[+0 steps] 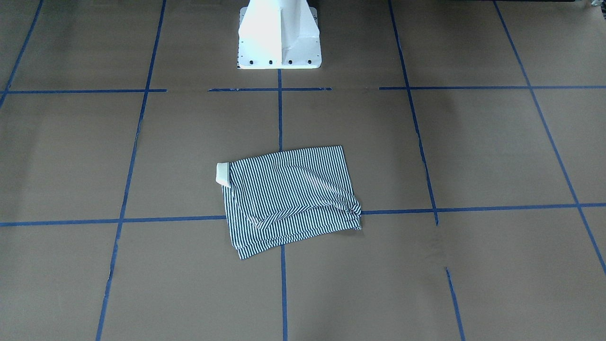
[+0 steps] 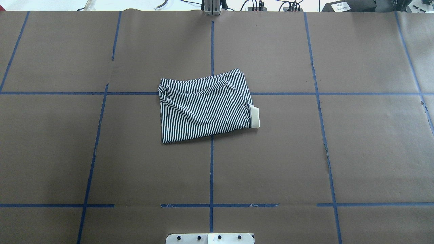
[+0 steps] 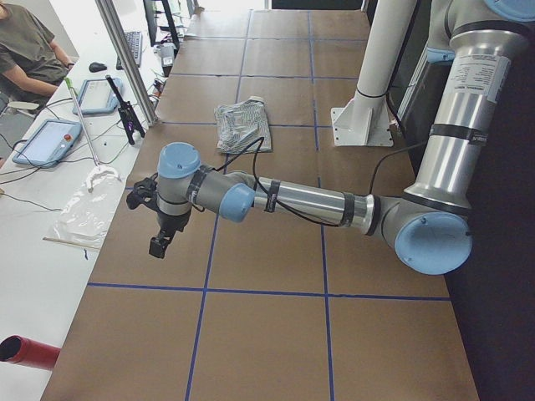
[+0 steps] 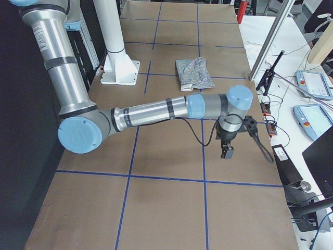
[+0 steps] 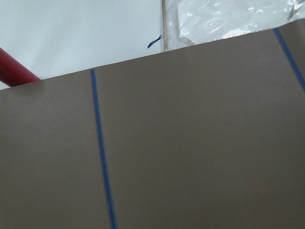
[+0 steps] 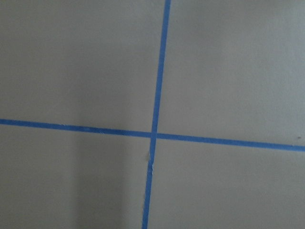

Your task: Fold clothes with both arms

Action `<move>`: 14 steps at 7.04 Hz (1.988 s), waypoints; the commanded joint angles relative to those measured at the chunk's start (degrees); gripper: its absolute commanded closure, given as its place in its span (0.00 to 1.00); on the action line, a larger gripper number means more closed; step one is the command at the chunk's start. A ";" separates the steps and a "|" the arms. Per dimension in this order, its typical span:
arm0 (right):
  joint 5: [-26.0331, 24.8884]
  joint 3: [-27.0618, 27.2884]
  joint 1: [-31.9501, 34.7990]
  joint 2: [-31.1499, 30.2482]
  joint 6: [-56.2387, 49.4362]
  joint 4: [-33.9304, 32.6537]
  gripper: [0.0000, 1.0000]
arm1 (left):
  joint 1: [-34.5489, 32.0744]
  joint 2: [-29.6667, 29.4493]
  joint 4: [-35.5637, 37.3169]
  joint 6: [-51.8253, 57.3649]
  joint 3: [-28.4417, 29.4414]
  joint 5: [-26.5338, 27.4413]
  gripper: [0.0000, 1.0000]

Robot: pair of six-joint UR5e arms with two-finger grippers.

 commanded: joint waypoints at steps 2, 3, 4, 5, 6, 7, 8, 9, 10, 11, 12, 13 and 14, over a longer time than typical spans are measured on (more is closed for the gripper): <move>0.80 1.65 1.13 -7.72 -0.20 3.85 0.00 | -1.03 8.95 -6.19 3.01 0.48 1.44 0.00; 2.28 0.86 0.78 -7.82 0.07 4.73 0.00 | -1.03 9.39 -5.08 3.01 0.50 1.26 0.00; 2.39 0.68 0.69 -7.82 0.07 4.92 0.00 | -1.03 9.31 1.02 3.01 -1.33 1.00 0.00; 2.39 0.33 0.08 -7.82 0.16 5.61 0.00 | -1.03 8.87 10.48 3.10 -5.17 -1.53 0.00; 2.47 -0.89 -0.28 -7.82 1.55 6.93 0.00 | -1.03 8.87 16.14 3.01 -6.78 -6.60 0.00; 2.47 -1.60 -0.71 -7.82 3.91 10.33 0.00 | -1.03 8.87 17.67 2.92 -7.06 -9.78 0.00; 2.39 -1.69 -1.76 -7.82 7.07 12.37 0.00 | -0.95 8.95 17.17 2.92 -6.97 -9.81 0.00; 2.04 -1.69 -2.82 -7.82 9.89 14.83 0.00 | -0.94 8.87 16.99 2.92 -6.71 -9.81 0.00; 1.86 -1.96 -3.18 -7.91 10.70 16.42 0.00 | -0.94 8.87 16.99 2.92 -6.88 -9.64 0.00; 1.86 -1.44 -3.18 -7.65 10.71 16.43 0.00 | -0.94 8.87 16.99 2.92 -6.80 -9.46 0.00; 1.86 -0.91 -3.09 -7.56 10.71 16.26 0.00 | -0.94 8.87 16.99 2.92 -6.71 -9.46 0.00; 1.95 -0.56 -3.00 -7.47 10.71 15.65 0.00 | -0.94 8.87 16.99 2.92 -6.71 -9.63 0.00; 2.21 -0.55 -3.00 -7.47 10.71 15.38 0.00 | -0.94 8.95 16.99 2.92 -6.71 -9.72 0.00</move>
